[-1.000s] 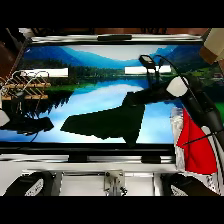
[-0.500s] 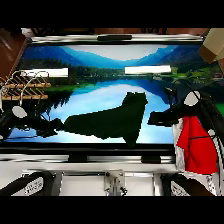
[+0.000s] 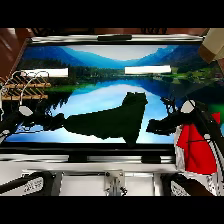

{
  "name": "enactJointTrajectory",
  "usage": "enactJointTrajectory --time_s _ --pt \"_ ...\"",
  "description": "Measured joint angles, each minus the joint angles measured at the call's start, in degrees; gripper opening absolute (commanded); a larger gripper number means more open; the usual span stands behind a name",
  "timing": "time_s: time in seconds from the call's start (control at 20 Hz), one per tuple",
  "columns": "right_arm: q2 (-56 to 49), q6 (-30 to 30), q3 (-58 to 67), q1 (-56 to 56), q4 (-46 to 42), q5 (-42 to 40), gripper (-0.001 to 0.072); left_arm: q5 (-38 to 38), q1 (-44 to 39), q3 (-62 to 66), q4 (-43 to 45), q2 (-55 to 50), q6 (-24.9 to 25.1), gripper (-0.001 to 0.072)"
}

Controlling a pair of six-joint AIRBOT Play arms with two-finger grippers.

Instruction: Fold the shirts.

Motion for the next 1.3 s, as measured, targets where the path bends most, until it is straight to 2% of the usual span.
enactJointTrajectory --time_s 0.05,0.1,0.3,0.5,0.55,0.6,0.65,0.85,0.95,1.2,1.3 --pt "0.0 0.4 -1.3 0.0 0.1 -1.3 0.0577 0.5 0.0 0.0 -0.1 -0.3 0.0 0.0073" --pt "0.0 0.6 -2.7 0.0 0.7 -3.0 0.0577 0.8 0.0 -0.1 0.0 -0.5 0.0 0.0035" --pt "-1.9 -1.2 -7.4 0.7 8.0 -11.1 0.0577 1.4 -0.2 -0.3 0.7 0.8 -0.1 0.0033" --pt "-5.5 -2.7 -8.9 7.0 12.5 -17.7 0.0559 -0.1 -0.1 -0.2 0.3 3.5 -0.3 0.0033" --pt "-6.1 -2.6 -9.0 8.9 13.6 -19.9 0.0409 -0.5 -0.1 -0.2 0.2 4.2 -0.3 0.0033" --pt "-6.7 -1.9 -9.1 10.6 13.8 -22.3 0.0118 -0.5 -0.1 -0.2 0.0 5.1 -0.3 0.0033" --pt "-7.1 -0.7 -9.2 11.8 13.4 -24.4 0.0075 -1.0 -0.1 -0.2 0.0 6.1 -0.3 0.0033" --pt "-5.3 0.5 -7.1 14.3 12.3 -28.6 0.0074 -1.5 -0.1 1.3 -0.3 11.6 0.0 0.0031" --pt "-1.4 -0.9 -4.2 14.8 9.4 -25.9 0.0075 -2.2 -0.3 4.2 -0.7 16.2 1.1 0.0031" --pt "15.0 -4.6 11.6 15.2 -7.5 -12.8 0.0076 -0.7 -0.4 19.3 -1.1 30.5 1.9 0.0031" --pt "21.9 -4.6 19.6 15.2 -13.4 -12.8 0.0076 1.7 -0.4 27.6 -1.2 36.1 1.0 0.0031"
